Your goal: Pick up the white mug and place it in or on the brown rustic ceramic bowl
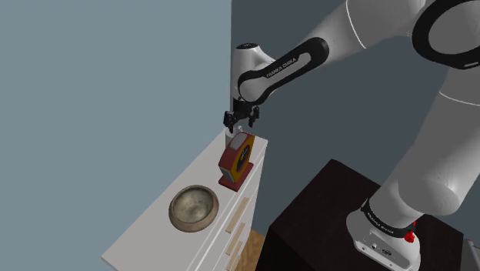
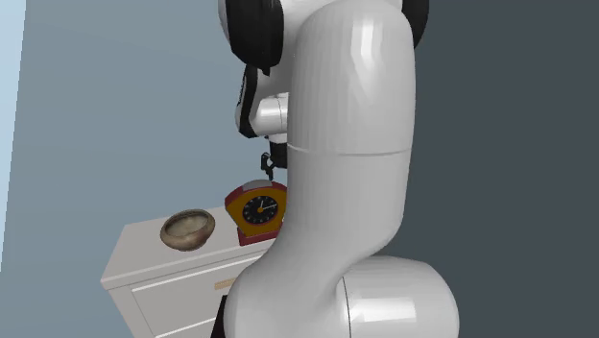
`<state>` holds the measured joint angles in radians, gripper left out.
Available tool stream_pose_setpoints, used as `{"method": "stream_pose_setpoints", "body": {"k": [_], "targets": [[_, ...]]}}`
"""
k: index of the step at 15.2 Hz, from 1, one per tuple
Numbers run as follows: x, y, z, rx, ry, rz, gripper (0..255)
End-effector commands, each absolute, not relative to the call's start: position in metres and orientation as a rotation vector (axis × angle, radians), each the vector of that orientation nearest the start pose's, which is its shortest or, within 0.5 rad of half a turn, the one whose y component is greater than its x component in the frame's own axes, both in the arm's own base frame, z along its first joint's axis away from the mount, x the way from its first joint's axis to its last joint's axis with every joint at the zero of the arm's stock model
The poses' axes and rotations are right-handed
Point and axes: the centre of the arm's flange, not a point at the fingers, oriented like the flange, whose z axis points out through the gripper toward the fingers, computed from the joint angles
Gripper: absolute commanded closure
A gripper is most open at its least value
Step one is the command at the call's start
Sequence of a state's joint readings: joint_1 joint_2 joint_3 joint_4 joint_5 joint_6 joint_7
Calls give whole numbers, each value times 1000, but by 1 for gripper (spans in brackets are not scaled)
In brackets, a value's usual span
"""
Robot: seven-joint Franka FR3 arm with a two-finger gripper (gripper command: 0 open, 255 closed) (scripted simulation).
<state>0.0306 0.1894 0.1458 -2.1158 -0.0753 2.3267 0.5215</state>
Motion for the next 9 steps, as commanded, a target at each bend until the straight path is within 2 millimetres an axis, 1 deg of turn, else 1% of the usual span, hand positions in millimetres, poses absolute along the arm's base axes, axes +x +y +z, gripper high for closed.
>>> {"method": "stream_pose_setpoints", "body": {"k": [1, 7, 9], "targets": [[580, 104, 311, -3128, 484, -66, 0], [638, 116, 263, -3136, 529, -109, 0], [638, 115, 253, -3136, 529, -109, 0]]}}
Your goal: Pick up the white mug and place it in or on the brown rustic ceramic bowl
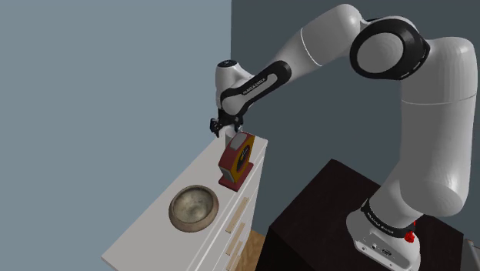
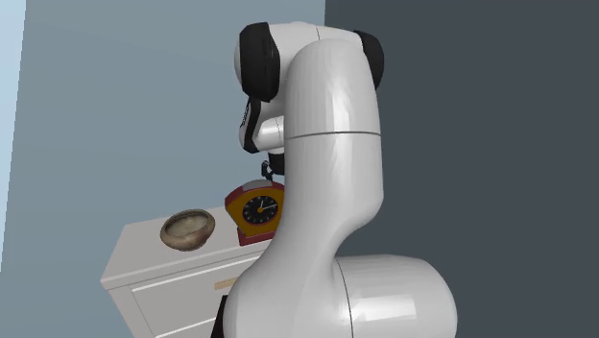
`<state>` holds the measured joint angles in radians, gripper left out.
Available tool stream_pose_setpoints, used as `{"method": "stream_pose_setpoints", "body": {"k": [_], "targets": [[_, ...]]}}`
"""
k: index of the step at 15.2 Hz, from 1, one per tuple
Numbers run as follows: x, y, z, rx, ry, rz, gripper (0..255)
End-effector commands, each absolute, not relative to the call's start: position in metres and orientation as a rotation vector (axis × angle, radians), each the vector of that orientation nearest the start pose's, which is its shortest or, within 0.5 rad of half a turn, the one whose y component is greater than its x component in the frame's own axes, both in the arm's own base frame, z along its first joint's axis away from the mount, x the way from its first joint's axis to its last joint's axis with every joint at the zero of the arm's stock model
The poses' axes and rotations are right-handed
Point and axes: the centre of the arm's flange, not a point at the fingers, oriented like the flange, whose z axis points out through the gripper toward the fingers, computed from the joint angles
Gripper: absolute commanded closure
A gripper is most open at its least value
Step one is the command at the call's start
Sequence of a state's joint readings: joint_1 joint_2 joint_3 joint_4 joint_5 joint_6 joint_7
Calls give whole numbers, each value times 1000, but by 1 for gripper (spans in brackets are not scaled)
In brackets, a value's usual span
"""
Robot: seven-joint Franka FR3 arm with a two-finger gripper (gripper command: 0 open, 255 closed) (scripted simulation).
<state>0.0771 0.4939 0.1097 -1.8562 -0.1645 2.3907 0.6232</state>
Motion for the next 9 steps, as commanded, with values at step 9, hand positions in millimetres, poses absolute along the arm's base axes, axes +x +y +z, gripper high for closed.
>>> {"method": "stream_pose_setpoints", "body": {"k": [9], "targets": [[640, 114, 224, -3136, 529, -109, 0]]}}
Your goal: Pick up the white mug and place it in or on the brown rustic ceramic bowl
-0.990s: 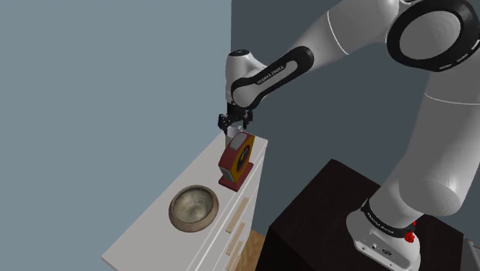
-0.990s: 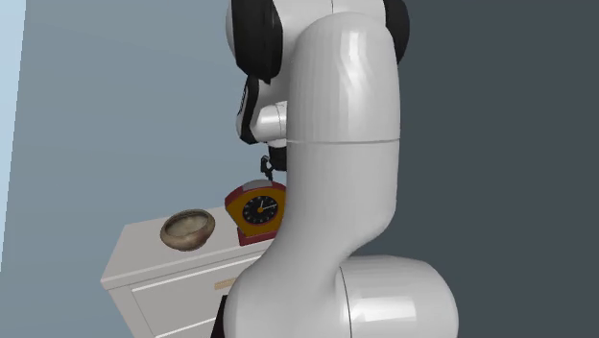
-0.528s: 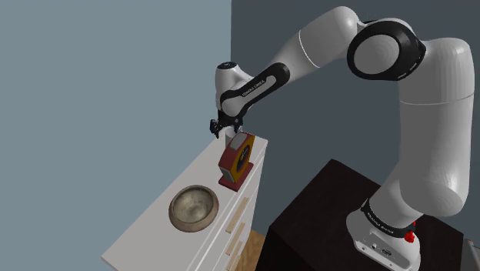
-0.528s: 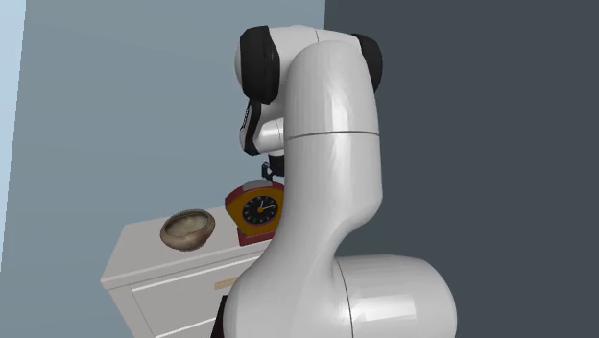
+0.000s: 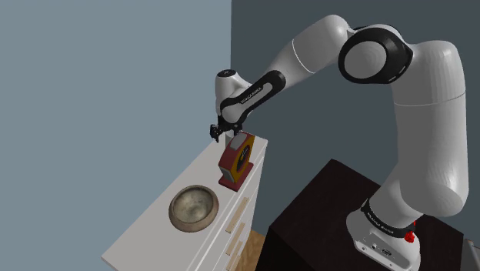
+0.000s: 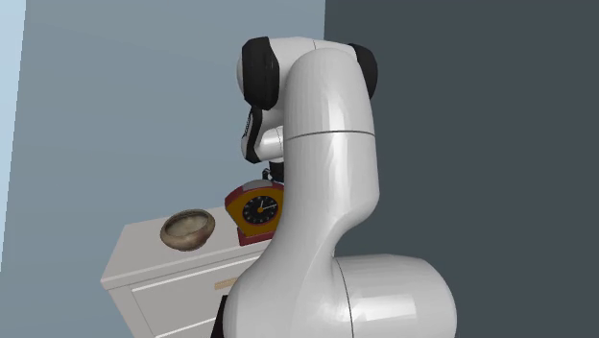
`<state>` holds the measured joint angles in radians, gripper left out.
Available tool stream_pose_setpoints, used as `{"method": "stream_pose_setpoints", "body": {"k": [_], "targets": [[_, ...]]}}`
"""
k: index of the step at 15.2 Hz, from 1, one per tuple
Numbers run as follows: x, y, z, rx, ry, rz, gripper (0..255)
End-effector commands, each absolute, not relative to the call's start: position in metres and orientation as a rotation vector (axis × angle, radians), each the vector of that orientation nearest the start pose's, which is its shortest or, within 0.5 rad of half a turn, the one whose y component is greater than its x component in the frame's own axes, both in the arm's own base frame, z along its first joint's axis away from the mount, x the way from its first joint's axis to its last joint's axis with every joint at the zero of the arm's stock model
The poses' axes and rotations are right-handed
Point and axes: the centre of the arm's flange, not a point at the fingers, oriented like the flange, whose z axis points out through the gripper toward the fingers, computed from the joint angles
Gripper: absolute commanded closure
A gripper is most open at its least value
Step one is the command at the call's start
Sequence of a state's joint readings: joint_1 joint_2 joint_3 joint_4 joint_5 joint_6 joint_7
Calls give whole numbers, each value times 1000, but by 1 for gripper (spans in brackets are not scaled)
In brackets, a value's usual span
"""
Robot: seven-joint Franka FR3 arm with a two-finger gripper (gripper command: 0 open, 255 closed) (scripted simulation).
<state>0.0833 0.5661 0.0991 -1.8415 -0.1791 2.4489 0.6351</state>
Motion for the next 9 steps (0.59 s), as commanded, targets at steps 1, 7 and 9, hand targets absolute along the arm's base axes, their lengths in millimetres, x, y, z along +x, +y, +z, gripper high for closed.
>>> {"method": "stream_pose_setpoints", "body": {"k": [1, 7, 9], "targets": [[640, 114, 224, -3136, 529, -109, 0], [640, 114, 224, -3136, 529, -109, 255], [640, 114, 224, -3136, 529, -109, 255]]}}
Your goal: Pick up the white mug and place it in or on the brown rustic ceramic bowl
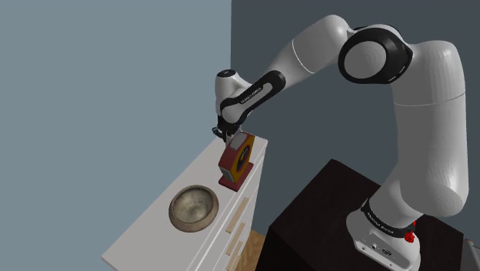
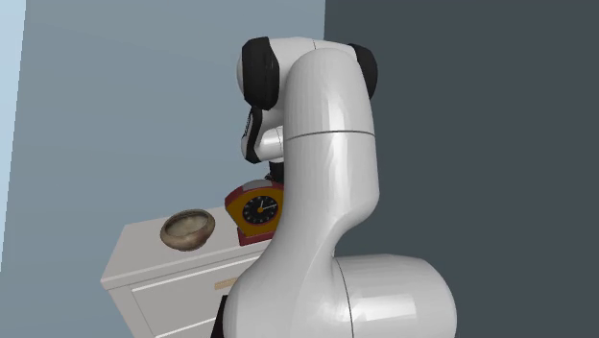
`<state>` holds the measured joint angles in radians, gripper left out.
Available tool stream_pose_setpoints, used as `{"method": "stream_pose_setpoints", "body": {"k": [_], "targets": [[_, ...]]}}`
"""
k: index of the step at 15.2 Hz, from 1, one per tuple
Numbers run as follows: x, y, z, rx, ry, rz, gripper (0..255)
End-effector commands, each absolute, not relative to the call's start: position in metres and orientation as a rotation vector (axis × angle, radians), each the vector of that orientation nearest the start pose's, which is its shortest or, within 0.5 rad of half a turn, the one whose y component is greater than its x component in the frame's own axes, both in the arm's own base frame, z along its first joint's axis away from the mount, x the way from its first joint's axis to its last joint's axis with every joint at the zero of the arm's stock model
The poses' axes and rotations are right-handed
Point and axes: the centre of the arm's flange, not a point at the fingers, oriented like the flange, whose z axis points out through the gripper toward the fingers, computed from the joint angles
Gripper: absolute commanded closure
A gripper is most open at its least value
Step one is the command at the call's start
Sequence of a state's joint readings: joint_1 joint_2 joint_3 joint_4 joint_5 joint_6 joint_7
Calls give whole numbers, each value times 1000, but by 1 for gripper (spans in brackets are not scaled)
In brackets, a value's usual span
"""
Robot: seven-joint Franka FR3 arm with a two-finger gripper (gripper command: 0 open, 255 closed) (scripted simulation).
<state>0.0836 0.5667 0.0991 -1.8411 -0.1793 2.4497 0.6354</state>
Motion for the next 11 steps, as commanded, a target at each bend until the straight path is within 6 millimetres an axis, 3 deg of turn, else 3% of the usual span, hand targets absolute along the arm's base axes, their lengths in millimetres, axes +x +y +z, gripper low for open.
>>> {"method": "stream_pose_setpoints", "body": {"k": [1, 6, 11], "targets": [[640, 114, 224, -3136, 529, -109, 255], [640, 114, 224, -3136, 529, -109, 255], [640, 114, 250, -3136, 529, -109, 255]]}}
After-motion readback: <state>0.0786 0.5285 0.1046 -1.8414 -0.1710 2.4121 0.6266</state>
